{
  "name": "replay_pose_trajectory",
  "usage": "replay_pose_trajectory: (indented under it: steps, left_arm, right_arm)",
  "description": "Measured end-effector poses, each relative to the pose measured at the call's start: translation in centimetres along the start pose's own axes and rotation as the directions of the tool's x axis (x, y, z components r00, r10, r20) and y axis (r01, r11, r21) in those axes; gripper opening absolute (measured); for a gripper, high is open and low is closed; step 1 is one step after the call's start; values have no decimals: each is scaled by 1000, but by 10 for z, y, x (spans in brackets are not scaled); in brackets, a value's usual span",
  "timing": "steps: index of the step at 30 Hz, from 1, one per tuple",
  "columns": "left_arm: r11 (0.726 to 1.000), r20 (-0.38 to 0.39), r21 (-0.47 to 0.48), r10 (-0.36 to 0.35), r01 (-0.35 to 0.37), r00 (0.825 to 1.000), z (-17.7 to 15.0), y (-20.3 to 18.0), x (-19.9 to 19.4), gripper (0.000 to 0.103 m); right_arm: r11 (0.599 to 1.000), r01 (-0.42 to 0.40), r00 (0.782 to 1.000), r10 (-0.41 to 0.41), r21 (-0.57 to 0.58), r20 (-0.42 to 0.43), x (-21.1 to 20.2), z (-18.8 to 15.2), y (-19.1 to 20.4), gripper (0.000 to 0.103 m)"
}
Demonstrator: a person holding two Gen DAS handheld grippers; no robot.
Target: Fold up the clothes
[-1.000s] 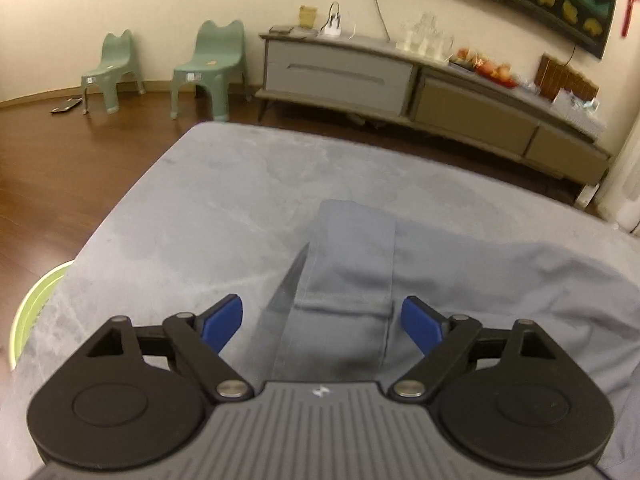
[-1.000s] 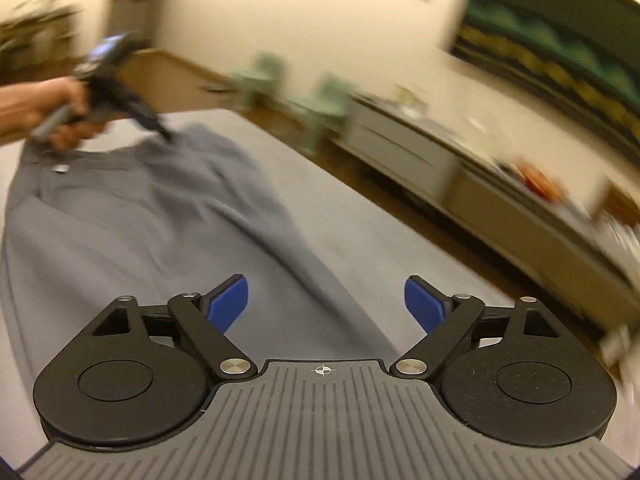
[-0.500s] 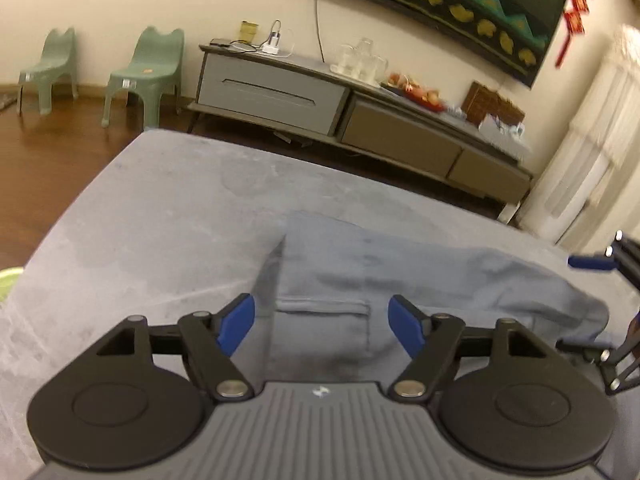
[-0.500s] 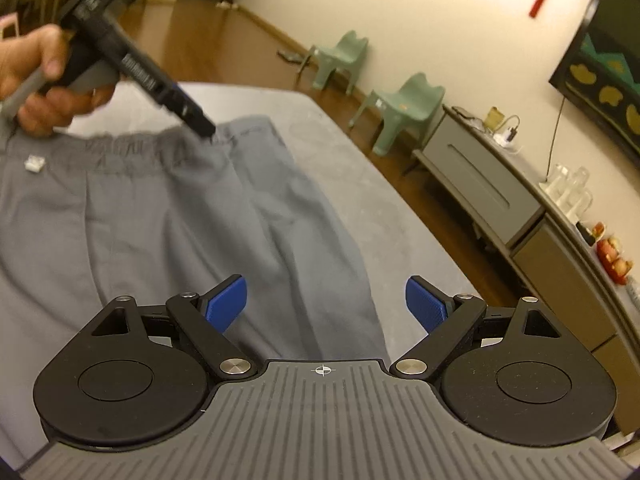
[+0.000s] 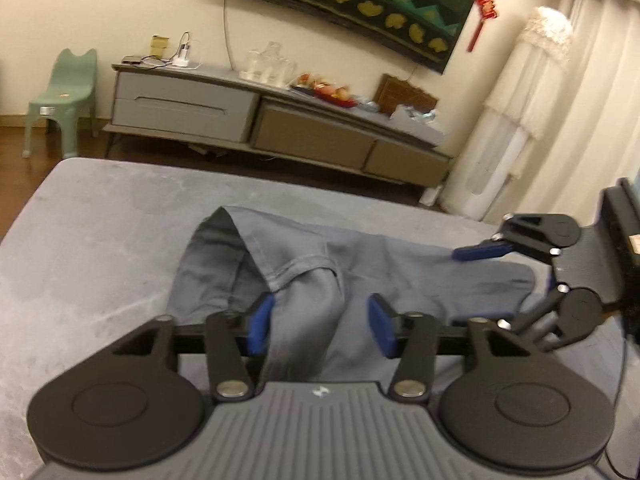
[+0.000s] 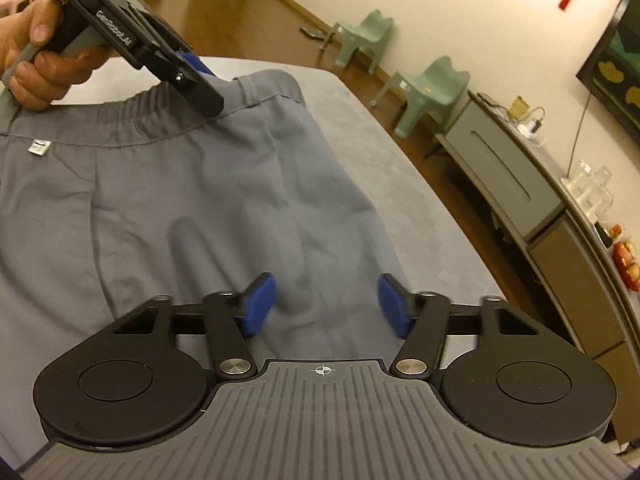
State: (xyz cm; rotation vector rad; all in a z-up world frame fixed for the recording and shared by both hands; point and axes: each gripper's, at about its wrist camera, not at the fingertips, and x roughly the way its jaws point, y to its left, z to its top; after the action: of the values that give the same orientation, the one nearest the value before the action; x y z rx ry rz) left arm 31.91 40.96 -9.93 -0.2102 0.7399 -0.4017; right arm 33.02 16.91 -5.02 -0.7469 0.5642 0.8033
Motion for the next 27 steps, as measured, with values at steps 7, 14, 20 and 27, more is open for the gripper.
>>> replay_pose_trajectory:
  steps: [7, 14, 20, 27]
  left_arm:
    - [995, 44, 87, -52, 48, 998, -3, -15, -24, 8]
    - [944, 150, 310, -168, 116, 974, -22, -43, -128, 3]
    - [925, 135, 375, -116, 58, 984, -71, -63, -169, 4]
    - [937, 84, 343, -96, 62, 992, -89, -54, -162, 4]
  right_arm:
    - [996, -83, 995, 81, -23, -60, 6, -3, 16, 25]
    - [936, -271, 961, 247, 224, 127, -56, -1, -31, 55]
    - [723, -423, 903, 282, 546, 325, -85, -12, -96, 59]
    - [919, -291, 899, 358, 266, -252, 10, 0, 10, 52]
